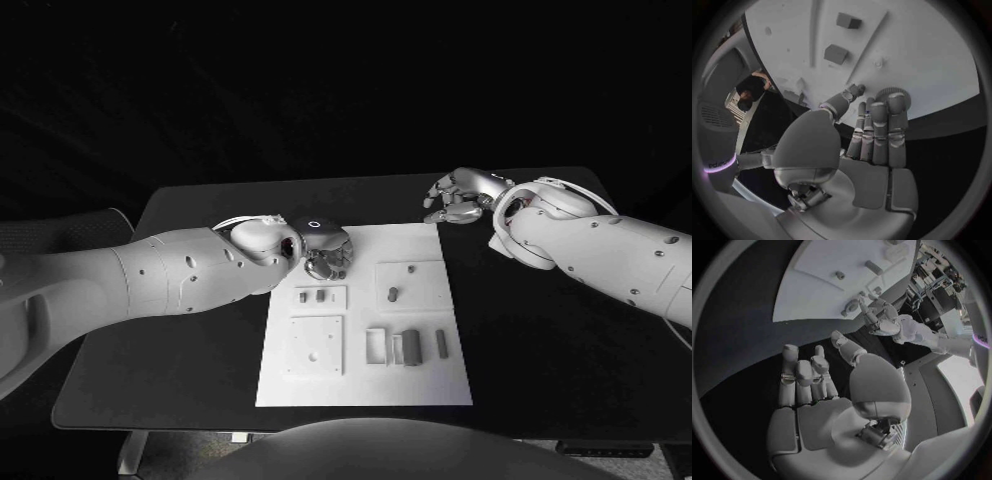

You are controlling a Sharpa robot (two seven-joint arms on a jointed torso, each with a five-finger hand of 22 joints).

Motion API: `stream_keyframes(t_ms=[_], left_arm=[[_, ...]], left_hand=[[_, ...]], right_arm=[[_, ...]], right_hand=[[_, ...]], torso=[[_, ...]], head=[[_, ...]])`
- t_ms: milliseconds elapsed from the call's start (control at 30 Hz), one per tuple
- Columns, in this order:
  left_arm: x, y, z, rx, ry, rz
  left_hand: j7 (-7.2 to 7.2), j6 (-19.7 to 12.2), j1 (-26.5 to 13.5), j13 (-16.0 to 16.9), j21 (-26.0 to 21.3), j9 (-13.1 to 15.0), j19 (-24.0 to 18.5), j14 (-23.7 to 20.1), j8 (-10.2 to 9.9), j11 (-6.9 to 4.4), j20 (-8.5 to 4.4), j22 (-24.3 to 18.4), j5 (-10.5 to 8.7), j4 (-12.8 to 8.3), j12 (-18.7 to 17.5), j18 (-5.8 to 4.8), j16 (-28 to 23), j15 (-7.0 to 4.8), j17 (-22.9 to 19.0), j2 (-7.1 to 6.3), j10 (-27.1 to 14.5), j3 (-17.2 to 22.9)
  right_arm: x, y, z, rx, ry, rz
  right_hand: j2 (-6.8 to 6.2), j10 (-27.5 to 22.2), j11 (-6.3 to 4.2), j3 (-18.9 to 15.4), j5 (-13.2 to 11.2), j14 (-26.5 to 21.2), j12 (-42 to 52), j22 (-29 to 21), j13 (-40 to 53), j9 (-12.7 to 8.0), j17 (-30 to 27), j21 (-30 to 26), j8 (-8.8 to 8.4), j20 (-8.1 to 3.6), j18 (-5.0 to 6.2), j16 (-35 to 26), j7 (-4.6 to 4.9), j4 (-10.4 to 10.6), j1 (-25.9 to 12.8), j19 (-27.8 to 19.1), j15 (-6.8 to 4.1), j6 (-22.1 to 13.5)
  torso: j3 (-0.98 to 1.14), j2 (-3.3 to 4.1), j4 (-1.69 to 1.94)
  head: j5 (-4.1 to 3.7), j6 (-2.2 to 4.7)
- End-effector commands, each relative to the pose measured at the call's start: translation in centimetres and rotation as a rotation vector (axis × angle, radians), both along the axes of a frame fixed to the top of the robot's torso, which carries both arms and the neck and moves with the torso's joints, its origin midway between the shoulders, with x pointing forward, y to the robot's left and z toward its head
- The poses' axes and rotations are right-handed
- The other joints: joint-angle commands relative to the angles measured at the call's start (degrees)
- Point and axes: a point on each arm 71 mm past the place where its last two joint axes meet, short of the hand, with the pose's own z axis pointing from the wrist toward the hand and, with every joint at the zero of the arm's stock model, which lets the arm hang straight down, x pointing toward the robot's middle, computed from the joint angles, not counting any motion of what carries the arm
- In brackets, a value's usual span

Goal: Assemble the parts on the task board

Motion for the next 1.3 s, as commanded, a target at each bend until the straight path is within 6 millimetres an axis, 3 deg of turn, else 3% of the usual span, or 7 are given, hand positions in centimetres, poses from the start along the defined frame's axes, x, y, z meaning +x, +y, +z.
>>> stream_keyframes(t_ms=[33,1300], left_arm=[[0.04,-0.07,-0.01,-0.005,-0.021,-0.013],[-0.17,-0.35,-0.94,-0.006,-0.007,-0.015]], left_hand=[[0.06,0.55,-0.16,-0.03,0.49,-0.14,-0.02,-0.21,0.44,0.17,0.23,1.37,0.38,0.06,-0.33,5.60,0.34,0.04,0.08,0.49,0.58,0.43],[0.70,1.63,-0.33,0.35,1.44,-0.70,-0.02,-0.25,0.92,0.23,0.34,1.34,0.41,0.21,-0.36,5.98,1.33,0.10,-0.23,1.14,2.65,1.35]], right_arm=[[-0.09,0.09,-0.06,-0.002,0.007,0.012],[-0.16,0.30,-0.02,0.001,0.007,0.017]], right_hand=[[0.28,-0.68,0.08,-0.13,-0.09,0.38,0.21,0.67,-0.05,0.09,0.06,-0.25,-0.20,-0.37,0.85,-0.31,0.47,0.20,-0.01,0.10,-0.09,-0.12],[0.29,-0.69,0.08,-0.13,-0.09,0.42,0.28,0.68,-0.12,0.16,0.08,-0.23,-0.20,-0.39,0.85,-0.28,0.46,0.24,-0.02,0.16,-0.08,-0.07]], torso=[[0.05,0.01,0.00],[0.02,-0.01,-0.01]], head=[[-0.12,-0.03],[-0.68,0.05]])
